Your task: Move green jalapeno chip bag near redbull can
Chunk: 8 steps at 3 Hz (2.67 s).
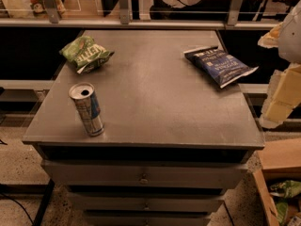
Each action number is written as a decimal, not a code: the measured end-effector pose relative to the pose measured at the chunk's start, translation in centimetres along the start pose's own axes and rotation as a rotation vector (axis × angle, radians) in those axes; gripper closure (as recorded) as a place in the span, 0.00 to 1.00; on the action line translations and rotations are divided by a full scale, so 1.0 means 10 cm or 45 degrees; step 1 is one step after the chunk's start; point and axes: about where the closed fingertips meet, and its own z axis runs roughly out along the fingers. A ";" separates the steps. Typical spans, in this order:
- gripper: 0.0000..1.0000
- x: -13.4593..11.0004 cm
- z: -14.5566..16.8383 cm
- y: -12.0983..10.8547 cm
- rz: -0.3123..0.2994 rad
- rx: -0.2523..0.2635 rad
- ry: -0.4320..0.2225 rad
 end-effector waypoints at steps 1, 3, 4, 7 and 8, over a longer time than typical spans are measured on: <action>0.00 0.00 0.00 0.00 0.000 0.000 0.000; 0.00 -0.40 0.03 -0.38 -0.164 0.081 -0.062; 0.00 -0.87 0.18 -0.71 -0.319 0.112 -0.191; 0.00 -1.40 0.51 -1.04 -0.550 0.169 -0.365; 0.00 -1.61 0.52 -1.10 -0.622 0.239 -0.434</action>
Offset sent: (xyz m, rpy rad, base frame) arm 0.0282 0.0143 0.0107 0.0116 -0.0705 0.0805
